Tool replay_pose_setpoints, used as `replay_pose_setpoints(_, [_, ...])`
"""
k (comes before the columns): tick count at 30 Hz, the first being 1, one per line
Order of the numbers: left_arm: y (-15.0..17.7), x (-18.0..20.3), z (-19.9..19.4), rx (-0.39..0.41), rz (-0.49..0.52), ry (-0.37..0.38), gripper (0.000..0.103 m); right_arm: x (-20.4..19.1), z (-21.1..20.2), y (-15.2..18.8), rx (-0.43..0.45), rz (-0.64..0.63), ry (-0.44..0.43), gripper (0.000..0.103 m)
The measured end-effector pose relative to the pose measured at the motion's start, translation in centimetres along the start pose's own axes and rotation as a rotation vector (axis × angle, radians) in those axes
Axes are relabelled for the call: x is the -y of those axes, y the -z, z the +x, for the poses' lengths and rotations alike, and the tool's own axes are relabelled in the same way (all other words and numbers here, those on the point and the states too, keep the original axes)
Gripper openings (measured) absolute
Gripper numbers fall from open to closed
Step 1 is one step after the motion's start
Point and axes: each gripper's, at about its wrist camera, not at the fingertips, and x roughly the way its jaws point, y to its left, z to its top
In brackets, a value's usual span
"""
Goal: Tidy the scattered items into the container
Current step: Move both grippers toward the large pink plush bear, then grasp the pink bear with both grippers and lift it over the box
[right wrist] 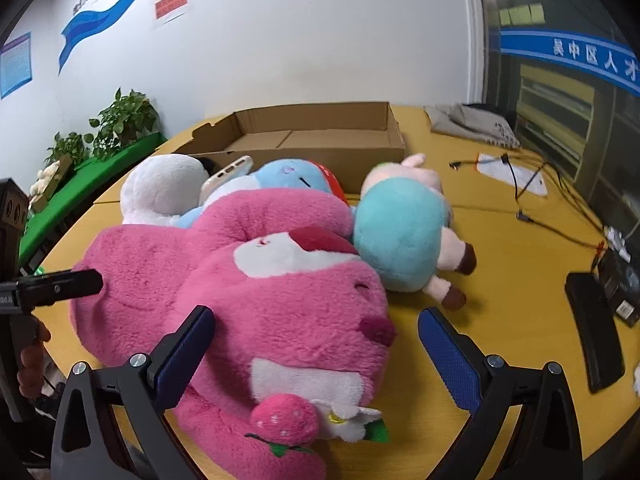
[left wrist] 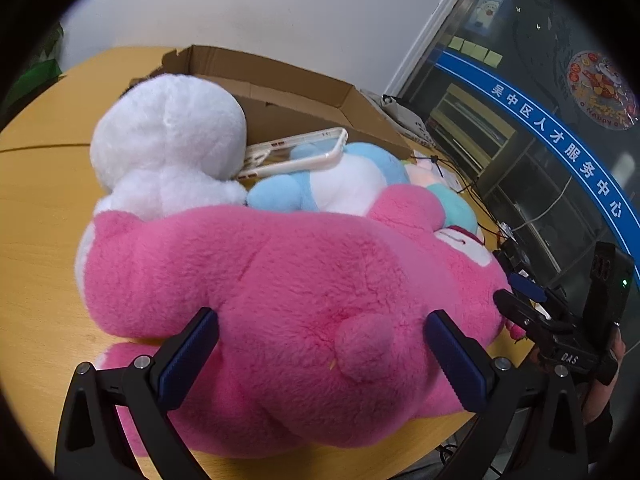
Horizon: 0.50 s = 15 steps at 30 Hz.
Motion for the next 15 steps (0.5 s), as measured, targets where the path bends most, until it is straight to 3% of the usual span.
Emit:
replay_pose_setpoints(7, [0.2, -1.1, 1.1, -0.040, -0.045, 0.033, 0.099, 1.3, 2.7, 0.7, -0.049, 0.050, -0.039, 0.103])
replay_pose_setpoints(13, [0.3, -1.3, 1.1, -0.055, -0.021, 0.026, 0.072, 2.2, 4.9, 1.7, -0.115, 0.138, -0.175, 0.103])
replay_pose_setpoints(15, [0.5, -1.2, 0.9, -0.052, -0.012, 0.024, 0.065, 1.8, 4.5, 1.9, -0.107, 0.127, -0.200, 0.093])
